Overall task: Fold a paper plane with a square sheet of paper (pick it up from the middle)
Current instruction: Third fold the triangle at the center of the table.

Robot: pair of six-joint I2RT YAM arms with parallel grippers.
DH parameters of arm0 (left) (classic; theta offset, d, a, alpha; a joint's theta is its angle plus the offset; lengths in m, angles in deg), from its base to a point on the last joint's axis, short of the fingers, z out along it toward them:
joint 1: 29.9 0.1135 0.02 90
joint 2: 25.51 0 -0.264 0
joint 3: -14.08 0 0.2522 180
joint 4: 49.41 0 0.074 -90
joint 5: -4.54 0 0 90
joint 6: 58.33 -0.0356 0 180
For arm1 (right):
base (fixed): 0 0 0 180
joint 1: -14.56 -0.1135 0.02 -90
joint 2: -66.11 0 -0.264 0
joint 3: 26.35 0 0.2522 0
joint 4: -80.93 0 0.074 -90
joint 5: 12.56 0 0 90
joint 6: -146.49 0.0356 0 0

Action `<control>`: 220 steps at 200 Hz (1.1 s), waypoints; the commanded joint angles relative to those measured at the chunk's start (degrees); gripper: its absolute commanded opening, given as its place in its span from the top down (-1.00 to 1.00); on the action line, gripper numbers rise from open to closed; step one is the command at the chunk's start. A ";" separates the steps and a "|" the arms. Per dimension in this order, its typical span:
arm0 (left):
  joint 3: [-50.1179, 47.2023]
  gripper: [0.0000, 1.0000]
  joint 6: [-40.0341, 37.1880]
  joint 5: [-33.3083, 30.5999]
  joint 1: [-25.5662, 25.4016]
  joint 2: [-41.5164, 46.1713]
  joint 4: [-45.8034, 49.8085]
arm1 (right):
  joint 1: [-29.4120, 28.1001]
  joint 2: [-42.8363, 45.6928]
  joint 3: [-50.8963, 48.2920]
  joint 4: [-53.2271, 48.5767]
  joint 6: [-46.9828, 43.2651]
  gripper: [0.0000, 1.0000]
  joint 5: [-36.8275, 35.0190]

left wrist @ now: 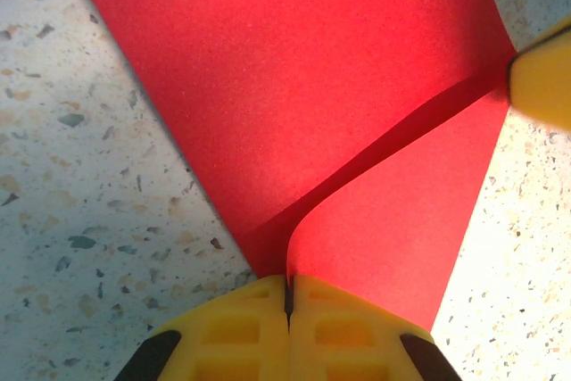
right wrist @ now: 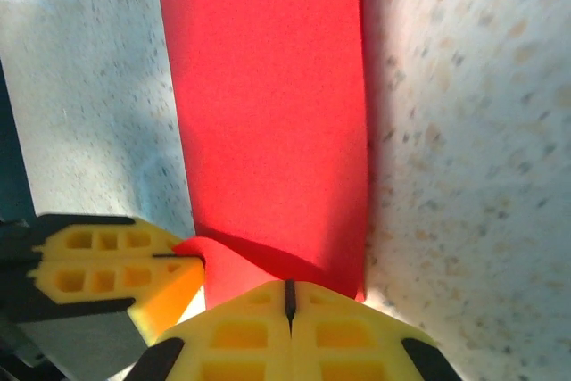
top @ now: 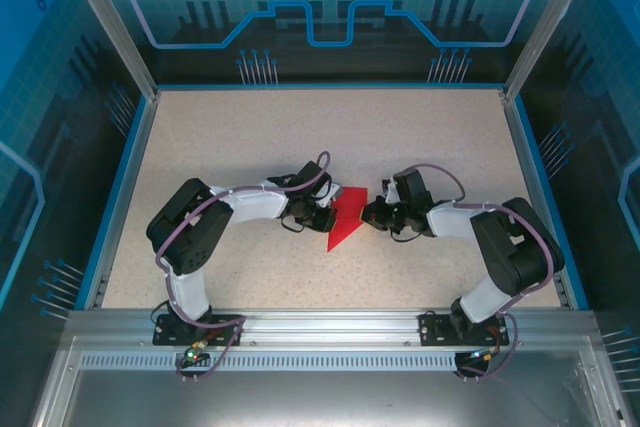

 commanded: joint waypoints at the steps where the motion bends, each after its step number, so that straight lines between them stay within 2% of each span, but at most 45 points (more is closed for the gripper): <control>1: -1.01 0.98 -0.85 -0.74 -0.16 -4.40 2.99 | 1.66 -1.49 1.68 -0.26 -1.33 1.00 2.71; 25: -1.01 0.97 -0.88 -0.65 -0.12 -4.39 3.03 | 1.74 -4.97 1.65 0.91 -1.15 1.00 2.71; 60: -0.93 0.97 -0.87 -0.57 -0.16 -4.40 3.04 | 1.74 -8.03 1.01 -0.86 -1.02 1.00 -0.93; 96: -0.92 0.97 -0.87 -0.56 -0.12 -4.40 3.12 | 1.74 -3.57 2.19 -3.40 -2.05 1.00 -0.88; 133: -0.92 0.96 -0.79 -0.48 -0.13 -4.31 3.11 | 1.48 1.46 2.83 -3.53 -2.22 0.99 2.84; 169: -0.68 0.93 -0.26 0.11 -0.17 -3.88 2.96 | -1.86 -0.44 3.27 -1.20 -1.17 0.97 4.85; 220: -0.74 0.60 2.51 0.54 -0.13 1.37 3.54 | -2.61 -9.06 2.13 3.44 0.57 0.99 4.78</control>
